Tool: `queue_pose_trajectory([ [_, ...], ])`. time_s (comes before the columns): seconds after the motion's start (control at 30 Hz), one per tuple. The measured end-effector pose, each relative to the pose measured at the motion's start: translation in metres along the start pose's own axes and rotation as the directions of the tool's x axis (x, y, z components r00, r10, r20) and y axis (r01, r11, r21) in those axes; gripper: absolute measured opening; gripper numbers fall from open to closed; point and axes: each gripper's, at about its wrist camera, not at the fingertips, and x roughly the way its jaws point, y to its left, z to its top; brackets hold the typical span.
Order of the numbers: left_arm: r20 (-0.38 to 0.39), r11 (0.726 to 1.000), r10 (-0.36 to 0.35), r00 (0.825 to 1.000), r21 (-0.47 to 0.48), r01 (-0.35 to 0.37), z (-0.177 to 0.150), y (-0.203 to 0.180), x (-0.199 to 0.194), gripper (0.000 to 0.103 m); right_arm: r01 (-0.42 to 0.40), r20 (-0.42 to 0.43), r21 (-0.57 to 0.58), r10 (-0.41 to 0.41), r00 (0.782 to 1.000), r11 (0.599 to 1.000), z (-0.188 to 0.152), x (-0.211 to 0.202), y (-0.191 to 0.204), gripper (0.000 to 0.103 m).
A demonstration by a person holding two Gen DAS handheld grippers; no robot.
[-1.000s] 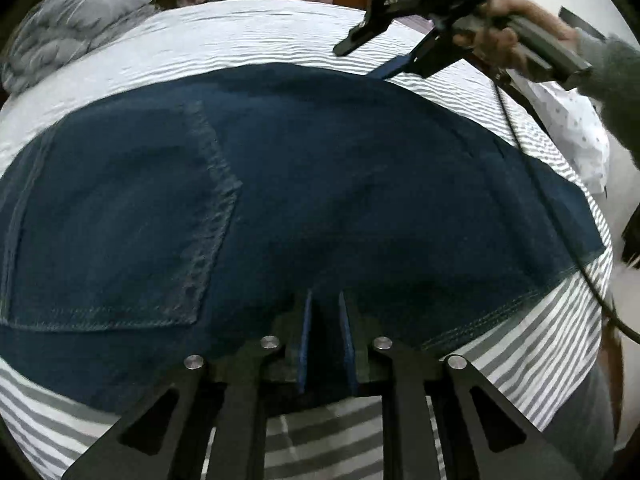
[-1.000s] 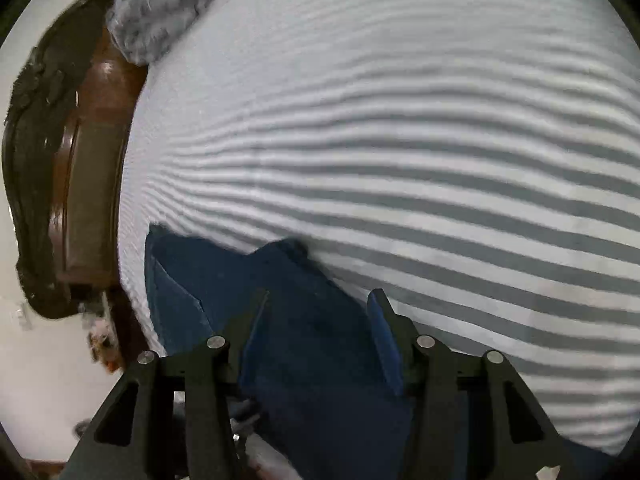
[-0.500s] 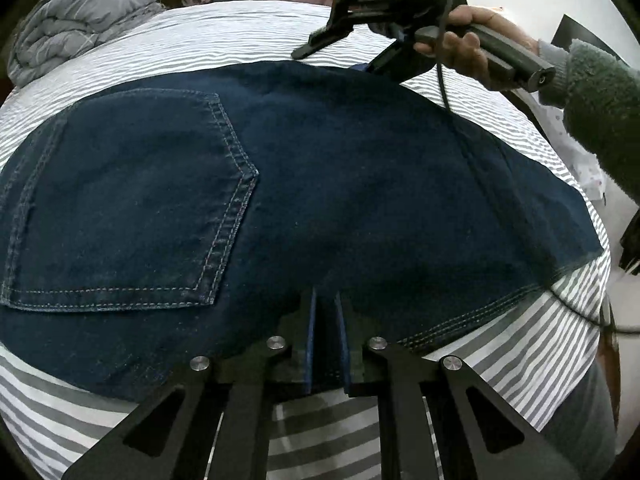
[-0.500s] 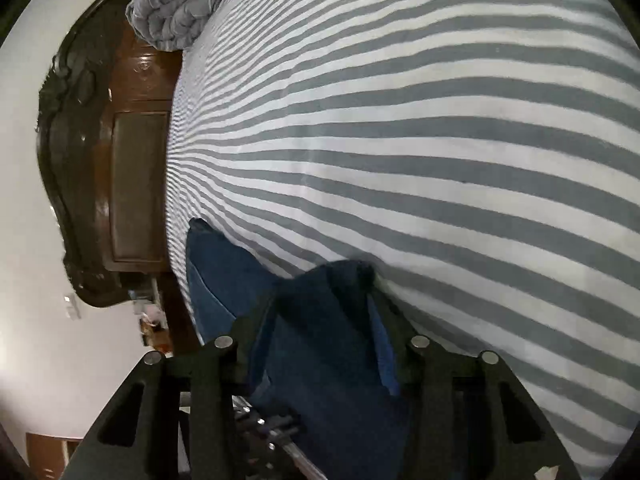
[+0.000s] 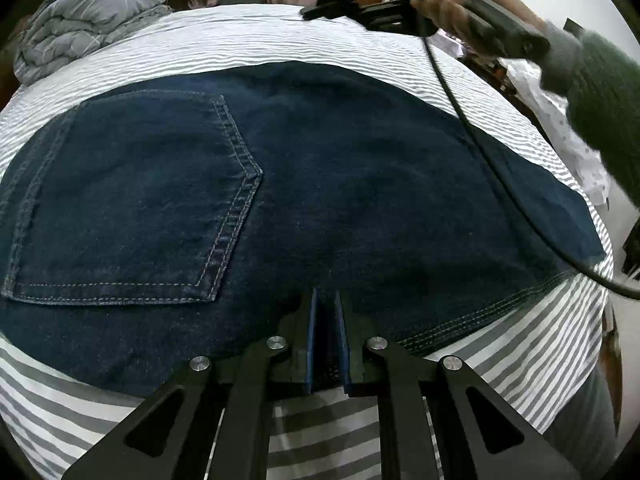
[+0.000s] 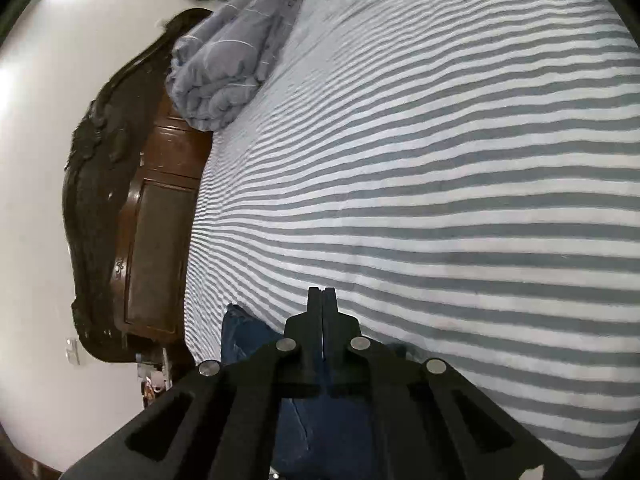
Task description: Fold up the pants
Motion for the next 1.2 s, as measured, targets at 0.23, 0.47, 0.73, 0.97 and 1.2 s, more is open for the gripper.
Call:
queue_pose_trajectory([
  [0.23, 0.018, 1.0, -0.005, 1.0, 0.01, 0.005, -0.004, -0.003, -0.001, 0.013, 0.14, -0.188, 0.043, -0.13, 0.973, 0.989, -0.015, 0.015, -0.037, 0.021],
  [0.47, 0.015, 1.0, -0.003, 1.0, 0.021, 0.003, -0.006, 0.0, -0.001, 0.013, 0.046, -0.342, -0.013, -0.047, 0.939, 0.999, -0.029, 0.033, -0.034, 0.027],
  [0.73, 0.007, 1.0, -0.009, 1.0, 0.028, 0.009, -0.005, -0.003, -0.002, 0.013, 0.108, -0.261, -0.156, -0.146, 0.954, 0.982, -0.041, 0.026, -0.015, 0.009],
  [0.97, 0.004, 1.0, -0.01, 1.0, 0.022, 0.01, -0.005, -0.001, -0.003, 0.013, 0.127, -0.087, -0.108, -0.137, 0.987, 0.986, -0.02, 0.016, -0.006, 0.001],
  [1.2, -0.006, 0.999, 0.001, 1.0, 0.047, 0.0, 0.0, -0.008, -0.003, 0.013, 0.26, -0.051, -0.132, -0.269, 0.962, 0.956, -0.013, 0.032, -0.006, 0.005],
])
